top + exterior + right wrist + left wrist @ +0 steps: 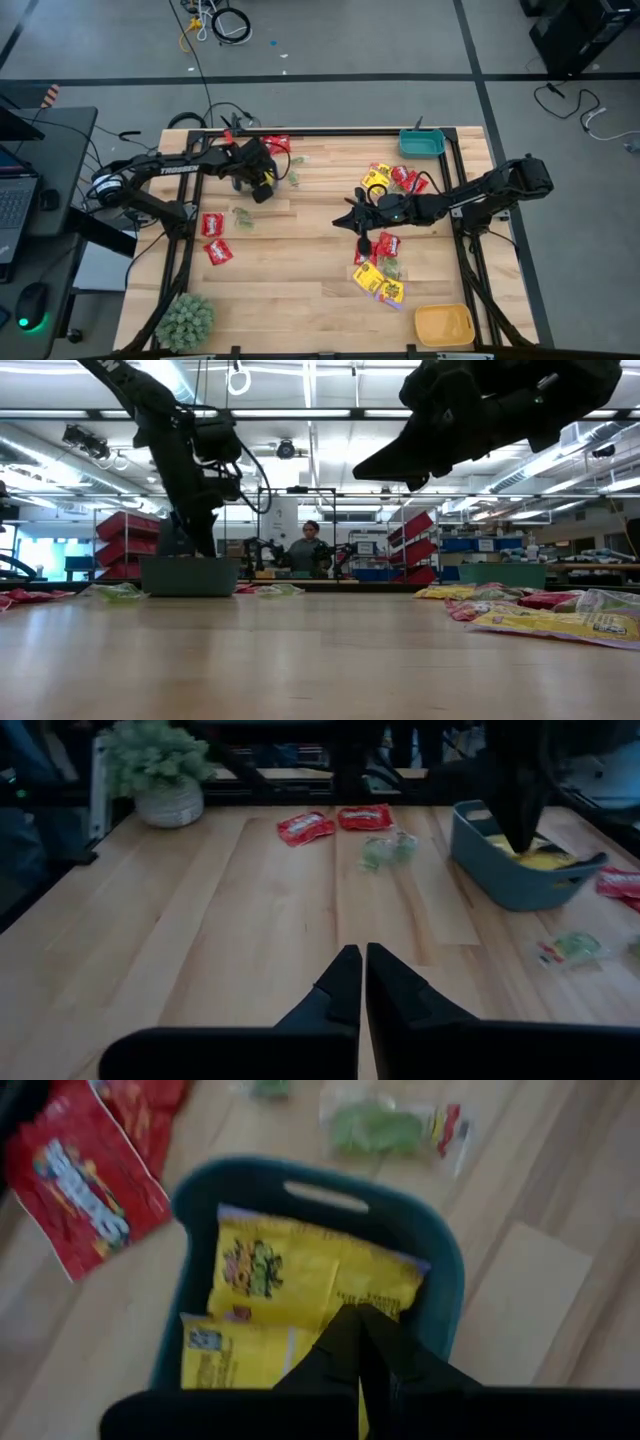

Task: Sort candy
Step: Put the yellow candy into the dark blue bin

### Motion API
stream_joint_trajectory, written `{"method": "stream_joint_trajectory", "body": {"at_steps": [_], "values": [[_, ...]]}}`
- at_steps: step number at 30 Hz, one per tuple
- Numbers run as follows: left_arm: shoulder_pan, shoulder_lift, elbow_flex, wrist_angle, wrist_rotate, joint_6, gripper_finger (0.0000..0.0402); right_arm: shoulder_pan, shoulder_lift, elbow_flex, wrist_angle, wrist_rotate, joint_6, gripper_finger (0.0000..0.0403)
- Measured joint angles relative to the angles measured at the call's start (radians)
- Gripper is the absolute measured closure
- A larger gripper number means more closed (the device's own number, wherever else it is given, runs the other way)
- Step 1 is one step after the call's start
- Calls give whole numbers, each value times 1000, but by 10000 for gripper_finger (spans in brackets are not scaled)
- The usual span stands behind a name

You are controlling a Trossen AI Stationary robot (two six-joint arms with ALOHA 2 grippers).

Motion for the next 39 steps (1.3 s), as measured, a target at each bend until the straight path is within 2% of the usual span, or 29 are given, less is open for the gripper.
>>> {"method": "stream_joint_trajectory", "body": {"at_steps": [3,8,17,23,29,39], "values": [[0,-34,4,18,-9,13,401,-28,0,23,-38,0,18,393],[-1,-138,-28,150,10,14,401,-87,0,97,-233,1,22,373],[-58,-260,-118,334,64,13,401,-225,-1,129,-524,9,35,294],[-98,-267,-137,371,63,12,401,-291,-1,129,-738,183,55,252],[-105,-267,-140,383,63,36,401,-338,17,125,-851,194,70,253],[-105,-267,-140,377,63,67,401,-389,140,115,-824,239,51,268]]}}
